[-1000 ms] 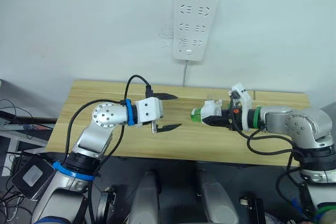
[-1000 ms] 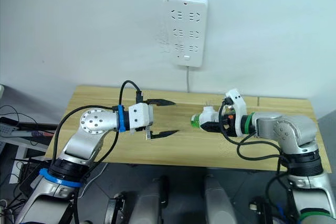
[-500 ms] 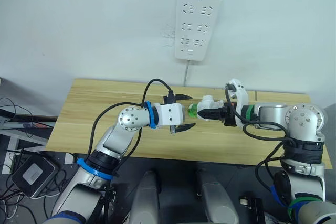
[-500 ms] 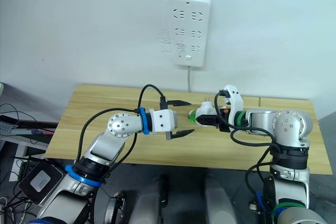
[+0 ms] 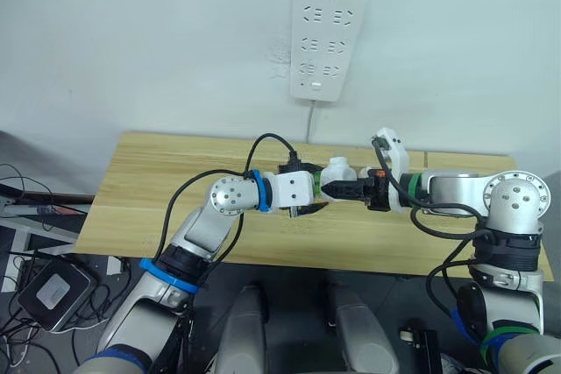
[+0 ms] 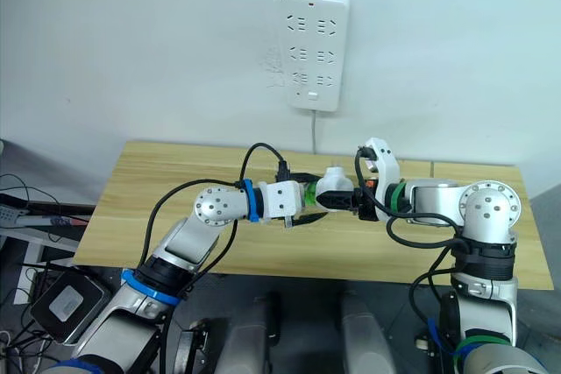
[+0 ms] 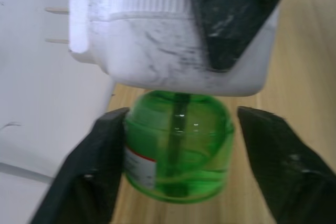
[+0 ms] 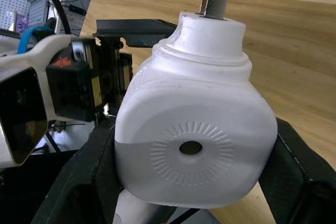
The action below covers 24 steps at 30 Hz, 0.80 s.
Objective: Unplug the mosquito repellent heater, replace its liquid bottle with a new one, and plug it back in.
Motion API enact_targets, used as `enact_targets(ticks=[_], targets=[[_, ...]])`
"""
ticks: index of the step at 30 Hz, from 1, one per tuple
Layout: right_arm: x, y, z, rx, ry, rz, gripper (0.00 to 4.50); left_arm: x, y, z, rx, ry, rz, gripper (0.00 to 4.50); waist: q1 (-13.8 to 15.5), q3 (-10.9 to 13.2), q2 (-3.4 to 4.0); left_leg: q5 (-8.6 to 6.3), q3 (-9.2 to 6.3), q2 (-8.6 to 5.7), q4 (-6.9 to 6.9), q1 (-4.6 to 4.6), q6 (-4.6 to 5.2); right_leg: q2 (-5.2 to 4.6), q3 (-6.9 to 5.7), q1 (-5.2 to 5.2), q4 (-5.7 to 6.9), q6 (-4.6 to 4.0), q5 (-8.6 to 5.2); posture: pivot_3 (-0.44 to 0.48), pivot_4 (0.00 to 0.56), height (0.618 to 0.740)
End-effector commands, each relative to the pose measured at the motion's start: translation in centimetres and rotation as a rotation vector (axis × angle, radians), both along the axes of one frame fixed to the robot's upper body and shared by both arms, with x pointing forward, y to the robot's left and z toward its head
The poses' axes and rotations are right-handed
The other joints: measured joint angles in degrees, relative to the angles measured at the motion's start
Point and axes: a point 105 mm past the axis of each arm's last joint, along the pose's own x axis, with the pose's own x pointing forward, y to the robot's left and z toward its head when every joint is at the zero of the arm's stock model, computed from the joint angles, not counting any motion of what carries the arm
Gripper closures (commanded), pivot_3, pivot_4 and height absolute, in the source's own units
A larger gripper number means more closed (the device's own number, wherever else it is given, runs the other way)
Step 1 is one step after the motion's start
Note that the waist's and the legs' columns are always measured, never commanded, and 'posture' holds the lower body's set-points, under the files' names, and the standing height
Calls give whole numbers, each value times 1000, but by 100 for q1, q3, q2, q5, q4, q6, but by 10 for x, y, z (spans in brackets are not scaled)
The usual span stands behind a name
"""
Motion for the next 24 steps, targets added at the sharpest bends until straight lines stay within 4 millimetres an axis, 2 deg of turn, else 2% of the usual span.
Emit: enact_targets(ticks=[1,6,8,11,15,17,21,24], targets=[[-5,5,8,27,-20,35,1435,-5,-6,0,5,-11,-34,2216,-2,0,0,0,1,1,-2,-1,0,1,0,0,-4,1,0,-48,322,740],[-7,10,11,36,-25,55,1435,-6,-6,-1,9,-5,-47,2217,-3,0,0,0,-1,3,-3,-6,0,2,-3,-1,-11,0,2,-53,319,740],[-9,13,15,36,-56,67,729,-5,-5,-1,6,-5,-43,2217,-3,0,0,0,-2,3,-3,-6,0,2,-3,-1,-12,1,2,-57,315,740],[-10,11,28,42,-148,54,15,-4,-3,-1,-13,0,-28,2217,-1,0,0,0,-2,4,-4,-7,0,3,-3,-2,-13,2,1,-58,315,740],[-13,2,48,92,-328,-36,0,2,1,5,-205,158,60,2217,3,0,0,-1,-4,4,-3,-15,1,1,-7,-5,-20,20,-9,-64,309,740],[-15,-1,52,109,-408,-76,0,6,5,9,-385,313,123,2217,2,-1,0,-1,-6,5,-3,-16,2,2,-9,-4,-23,22,-9,-71,304,740],[-17,0,53,107,-522,-128,0,11,13,20,-582,436,171,2217,-16,-1,0,-1,-8,8,-1,-14,1,6,-11,-4,-18,23,-10,-91,298,740],[-16,9,50,135,-567,-164,0,7,10,34,-696,496,152,2217,-22,-1,0,0,-8,11,0,-13,0,9,-11,-4,-17,24,-10,-98,294,740]])
